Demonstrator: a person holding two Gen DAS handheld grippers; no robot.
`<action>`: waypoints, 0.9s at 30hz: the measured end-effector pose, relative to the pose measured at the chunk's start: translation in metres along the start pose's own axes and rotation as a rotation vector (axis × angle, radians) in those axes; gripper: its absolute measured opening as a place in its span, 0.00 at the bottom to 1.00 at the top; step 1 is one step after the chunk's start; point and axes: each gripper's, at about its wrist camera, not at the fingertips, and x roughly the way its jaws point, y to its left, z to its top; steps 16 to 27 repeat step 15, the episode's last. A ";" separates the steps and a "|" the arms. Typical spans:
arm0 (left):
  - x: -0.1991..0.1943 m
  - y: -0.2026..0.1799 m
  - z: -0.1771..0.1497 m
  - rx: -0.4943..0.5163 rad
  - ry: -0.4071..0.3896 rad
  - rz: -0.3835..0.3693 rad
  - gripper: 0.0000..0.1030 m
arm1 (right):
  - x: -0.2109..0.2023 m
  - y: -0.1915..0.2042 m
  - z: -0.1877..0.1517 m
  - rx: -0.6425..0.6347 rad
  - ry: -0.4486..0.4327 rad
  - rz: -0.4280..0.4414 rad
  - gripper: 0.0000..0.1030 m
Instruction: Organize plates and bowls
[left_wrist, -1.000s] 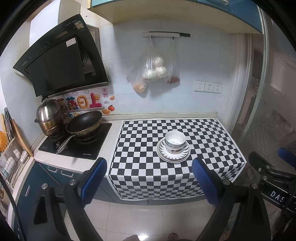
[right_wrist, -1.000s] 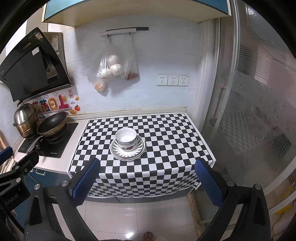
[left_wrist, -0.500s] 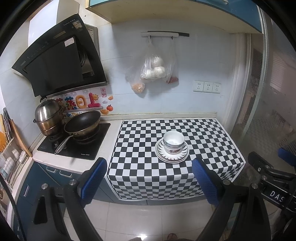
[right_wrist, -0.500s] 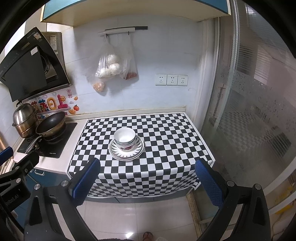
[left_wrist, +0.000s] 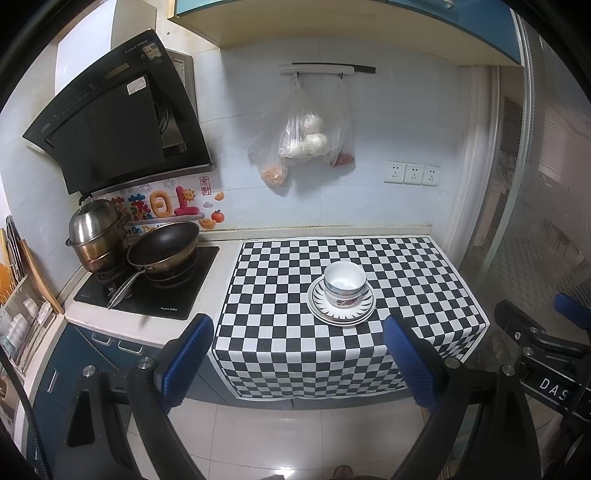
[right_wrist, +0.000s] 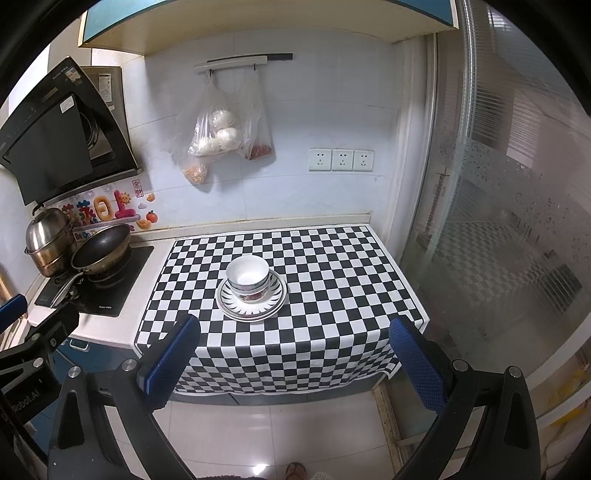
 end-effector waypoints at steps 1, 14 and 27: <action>0.000 0.000 0.000 -0.001 0.000 -0.001 0.91 | -0.001 0.001 0.001 0.002 0.000 -0.001 1.00; 0.000 -0.008 0.004 0.008 0.001 0.004 0.91 | -0.002 0.003 0.000 0.012 -0.001 -0.010 1.00; 0.000 -0.008 0.004 0.006 0.000 0.004 0.91 | -0.003 0.003 -0.001 0.015 -0.001 -0.010 1.00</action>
